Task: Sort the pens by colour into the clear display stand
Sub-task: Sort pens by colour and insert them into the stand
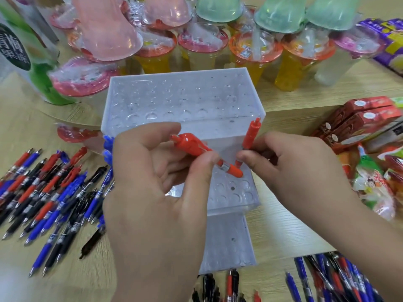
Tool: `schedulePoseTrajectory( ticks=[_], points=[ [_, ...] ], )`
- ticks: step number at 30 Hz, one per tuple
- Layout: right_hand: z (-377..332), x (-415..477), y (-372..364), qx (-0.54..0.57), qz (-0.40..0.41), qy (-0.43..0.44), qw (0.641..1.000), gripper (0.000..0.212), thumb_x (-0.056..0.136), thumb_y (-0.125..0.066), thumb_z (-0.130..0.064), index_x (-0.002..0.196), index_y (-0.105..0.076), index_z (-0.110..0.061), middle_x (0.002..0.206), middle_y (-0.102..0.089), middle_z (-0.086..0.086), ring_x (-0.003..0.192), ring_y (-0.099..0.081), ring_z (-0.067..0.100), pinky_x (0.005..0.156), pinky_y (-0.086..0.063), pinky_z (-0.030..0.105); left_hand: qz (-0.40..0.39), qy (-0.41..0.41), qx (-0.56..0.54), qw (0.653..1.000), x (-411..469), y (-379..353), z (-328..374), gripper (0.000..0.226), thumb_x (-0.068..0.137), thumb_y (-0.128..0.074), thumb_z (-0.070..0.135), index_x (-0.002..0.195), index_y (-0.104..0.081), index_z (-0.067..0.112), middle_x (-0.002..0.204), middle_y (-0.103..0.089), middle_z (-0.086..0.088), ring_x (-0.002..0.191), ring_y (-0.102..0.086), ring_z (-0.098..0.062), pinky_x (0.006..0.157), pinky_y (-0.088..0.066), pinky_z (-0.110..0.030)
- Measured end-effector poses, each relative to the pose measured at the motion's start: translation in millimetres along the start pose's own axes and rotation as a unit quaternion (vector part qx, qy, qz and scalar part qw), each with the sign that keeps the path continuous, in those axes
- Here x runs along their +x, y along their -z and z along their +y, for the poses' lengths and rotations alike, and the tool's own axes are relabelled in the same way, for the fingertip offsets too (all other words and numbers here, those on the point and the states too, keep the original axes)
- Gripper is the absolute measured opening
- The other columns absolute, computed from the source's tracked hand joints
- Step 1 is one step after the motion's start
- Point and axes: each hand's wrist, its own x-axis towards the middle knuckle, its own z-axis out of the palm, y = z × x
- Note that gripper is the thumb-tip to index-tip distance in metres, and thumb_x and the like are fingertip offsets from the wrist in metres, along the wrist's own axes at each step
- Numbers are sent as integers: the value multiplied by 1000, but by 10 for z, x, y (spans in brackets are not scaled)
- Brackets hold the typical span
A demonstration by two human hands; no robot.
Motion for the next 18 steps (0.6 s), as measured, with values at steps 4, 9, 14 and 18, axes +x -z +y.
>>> schedulePoseTrajectory(
  ticks=[4, 9, 14, 18],
  points=[
    [71, -61, 187, 96, 61, 61, 992, 27, 86, -56, -60, 80, -65, -35, 63, -56, -21, 62, -55, 2, 54, -39, 14, -5, -29, -34, 999, 87, 11, 22, 46, 76, -77, 16, 99, -50, 45, 84, -74, 9, 80, -74, -16, 75, -59, -38],
    [-29, -125, 180, 146, 40, 150, 977, 18, 86, -66, -39, 100, -70, -29, 90, -64, -17, 73, -60, 4, 65, -44, 12, -197, 171, -29, 965, 366, -119, -194, 23, 86, -63, 10, 69, -51, 21, 83, -62, 8, 100, -70, -12, 81, -54, -24],
    [-25, -150, 90, 224, 90, 85, 967, 11, 84, -72, -34, 93, -70, -28, 78, -69, -18, 72, -66, 1, 65, -47, 9, -69, 9, 1, 998, 176, -105, 100, 24, 80, -68, 39, 101, -57, 43, 87, -69, 21, 77, -71, -8, 67, -55, -26],
    [10, -220, -36, 258, 91, 25, 962, 15, 81, -68, -40, 91, -66, -30, 75, -69, -23, 73, -66, -6, 66, -46, 3, -93, -101, 213, 967, 45, 68, -147, 12, 92, -61, 19, 99, -66, 28, 88, -66, 14, 82, -65, -7, 70, -52, -28]
  ],
)
